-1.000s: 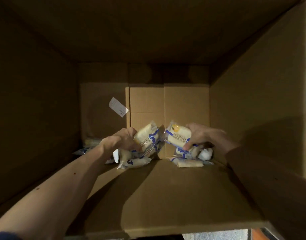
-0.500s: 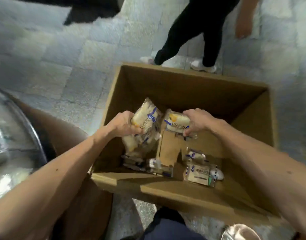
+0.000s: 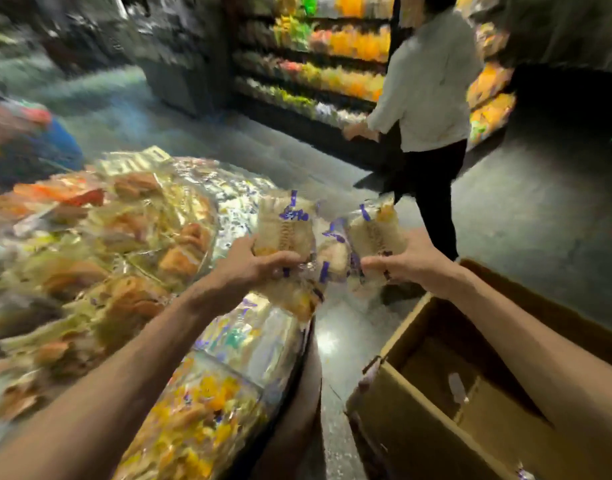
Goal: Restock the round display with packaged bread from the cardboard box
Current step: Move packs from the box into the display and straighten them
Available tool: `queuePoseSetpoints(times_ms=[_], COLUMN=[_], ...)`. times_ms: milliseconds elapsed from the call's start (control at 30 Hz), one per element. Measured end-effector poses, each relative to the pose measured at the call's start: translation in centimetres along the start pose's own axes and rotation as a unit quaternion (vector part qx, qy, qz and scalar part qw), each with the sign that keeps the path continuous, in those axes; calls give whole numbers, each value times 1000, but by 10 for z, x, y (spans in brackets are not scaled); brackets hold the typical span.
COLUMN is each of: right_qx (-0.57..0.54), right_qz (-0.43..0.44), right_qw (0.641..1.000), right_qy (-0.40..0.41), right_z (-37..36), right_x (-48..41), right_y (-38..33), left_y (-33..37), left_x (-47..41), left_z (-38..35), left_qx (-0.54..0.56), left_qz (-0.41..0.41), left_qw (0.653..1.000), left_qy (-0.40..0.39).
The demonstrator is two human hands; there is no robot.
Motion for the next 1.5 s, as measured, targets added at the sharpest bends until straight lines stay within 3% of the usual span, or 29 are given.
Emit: queuePoseSetpoints(times_ms=[133, 233, 400, 567, 667, 767, 900, 1133, 1367, 1500], right_qx=[-110, -183, -239, -286, -327, -366, -385, -331, -352, -354], right_qz=[42, 25, -76, -183, -221, -236, -237, -208, -214, -202], right_qw=[989, 973, 952, 901, 864, 835, 808, 820, 826, 844], right_qy=[-93, -137, -174, -268, -311, -336, -378, -418, -384, -349], right_z=[-123, -212, -330, -406, -418, -417, -415, -421, -377, -349], right_x=[-18, -22, -11, 12, 14, 6, -14, -29, -56, -69], right_y=[-46, -56, -37, -9, 7, 17, 17, -7, 7, 23], left_y=[-24, -62, -133, -178, -197, -212, -216, -216, -196, -192], left_x=[111, 186, 272, 294, 285, 280, 263, 240, 188, 162], left_z=[71, 108, 140, 119, 96, 85, 78, 76, 69, 61], left_qx=[102, 169, 262, 308, 328, 358, 337, 301, 272, 291], left_qz=[-19, -12, 15, 29, 40, 64, 75, 93, 63, 49], left_qw=[988, 969, 917, 895, 896, 871, 868, 843, 820, 822], left_qy=[114, 180, 299, 321, 298, 332, 356, 436, 501, 487])
Point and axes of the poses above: each hand's wrist, its own x-axis away from the middle knuckle, its own z-axis out of the back of the hand, y = z × x, the point moved 5 cm from there along -x, towards the middle knuckle, and after that the axes turned 13 degrees about -y, right-handed, at the moved point
